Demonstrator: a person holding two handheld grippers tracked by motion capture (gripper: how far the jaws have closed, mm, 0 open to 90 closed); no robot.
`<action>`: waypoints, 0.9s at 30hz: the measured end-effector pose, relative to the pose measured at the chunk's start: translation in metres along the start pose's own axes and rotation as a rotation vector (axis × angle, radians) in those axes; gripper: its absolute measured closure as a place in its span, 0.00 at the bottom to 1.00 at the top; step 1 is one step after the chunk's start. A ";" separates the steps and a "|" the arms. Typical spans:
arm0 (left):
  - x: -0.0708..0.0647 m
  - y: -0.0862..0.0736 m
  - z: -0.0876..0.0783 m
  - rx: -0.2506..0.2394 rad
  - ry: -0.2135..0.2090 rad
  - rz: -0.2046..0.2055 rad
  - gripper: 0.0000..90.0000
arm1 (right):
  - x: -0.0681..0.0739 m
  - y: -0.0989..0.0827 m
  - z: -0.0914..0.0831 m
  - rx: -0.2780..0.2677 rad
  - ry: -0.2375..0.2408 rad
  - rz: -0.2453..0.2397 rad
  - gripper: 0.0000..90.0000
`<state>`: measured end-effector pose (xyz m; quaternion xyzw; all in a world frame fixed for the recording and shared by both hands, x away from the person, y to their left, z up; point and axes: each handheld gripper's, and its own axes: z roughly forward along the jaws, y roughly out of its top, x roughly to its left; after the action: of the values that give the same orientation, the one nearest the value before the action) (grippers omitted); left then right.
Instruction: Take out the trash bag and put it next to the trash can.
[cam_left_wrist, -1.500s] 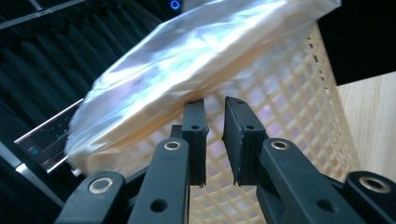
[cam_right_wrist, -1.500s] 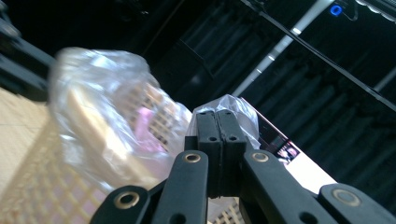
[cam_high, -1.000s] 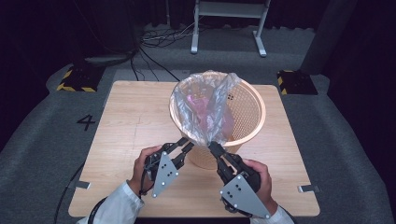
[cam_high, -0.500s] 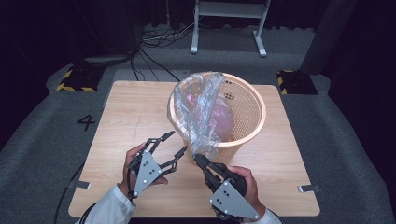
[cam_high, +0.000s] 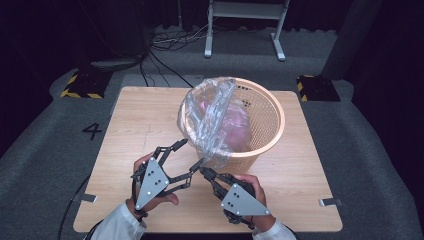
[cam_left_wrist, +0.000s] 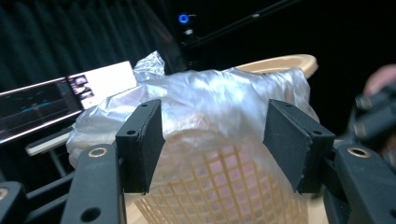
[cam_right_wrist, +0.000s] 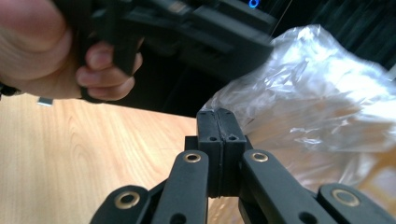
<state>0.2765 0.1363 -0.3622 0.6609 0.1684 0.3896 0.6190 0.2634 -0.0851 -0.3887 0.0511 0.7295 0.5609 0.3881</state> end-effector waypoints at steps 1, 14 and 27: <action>-0.001 0.000 0.002 0.017 0.025 -0.009 0.41 | 0.001 -0.003 0.002 0.011 0.005 -0.006 1.00; -0.008 -0.019 0.021 0.156 0.051 -0.163 0.52 | 0.027 -0.031 0.015 0.127 0.087 -0.108 1.00; -0.001 -0.028 0.028 0.248 0.004 -0.004 1.00 | -0.001 -0.037 -0.040 0.029 -0.004 0.063 0.75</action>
<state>0.3038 0.1210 -0.3873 0.7313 0.2176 0.3658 0.5330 0.2522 -0.1304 -0.4169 0.0810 0.7349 0.5621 0.3708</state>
